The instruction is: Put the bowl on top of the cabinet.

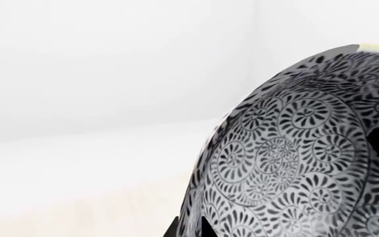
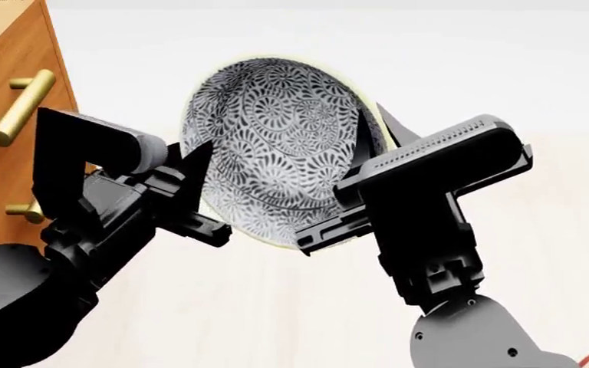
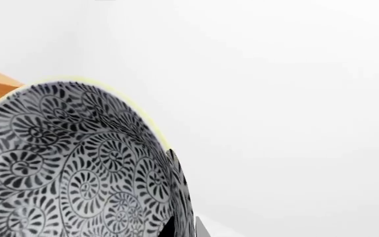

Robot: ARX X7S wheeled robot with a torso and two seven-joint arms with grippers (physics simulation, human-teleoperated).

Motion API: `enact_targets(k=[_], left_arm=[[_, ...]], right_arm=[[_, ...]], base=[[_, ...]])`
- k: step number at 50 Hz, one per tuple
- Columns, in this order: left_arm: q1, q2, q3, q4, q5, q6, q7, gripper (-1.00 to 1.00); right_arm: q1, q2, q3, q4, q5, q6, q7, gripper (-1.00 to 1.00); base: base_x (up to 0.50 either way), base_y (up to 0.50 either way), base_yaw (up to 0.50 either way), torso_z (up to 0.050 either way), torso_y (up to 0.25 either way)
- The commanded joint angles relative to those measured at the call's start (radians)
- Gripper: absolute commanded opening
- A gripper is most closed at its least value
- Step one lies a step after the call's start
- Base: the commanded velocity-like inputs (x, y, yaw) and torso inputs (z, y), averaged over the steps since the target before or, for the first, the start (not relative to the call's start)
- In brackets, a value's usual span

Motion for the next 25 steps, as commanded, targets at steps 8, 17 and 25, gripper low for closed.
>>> enact_targets(k=[8, 17, 25], left_arm=[[0.020, -0.016, -0.010, 0.033, 0.043, 0.037, -0.035, -1.00], [0.018, -0.013, -0.011, 0.019, 0.038, 0.035, -0.037, -1.00], [0.018, -0.011, -0.016, -0.007, 0.033, 0.043, -0.031, -1.00]], right_arm=[[0.004, -0.009, 0.036, 0.006, -0.009, 0.017, 0.030, 1.00], [0.002, -0.009, 0.040, 0.007, -0.004, 0.020, 0.034, 1.00], [-0.003, -0.007, 0.044, 0.007, 0.000, 0.019, 0.036, 1.00]], base=[[0.00, 0.00, 0.00, 0.000, 0.001], [0.00, 0.00, 0.00, 0.000, 0.000], [0.00, 0.00, 0.00, 0.000, 0.000]])
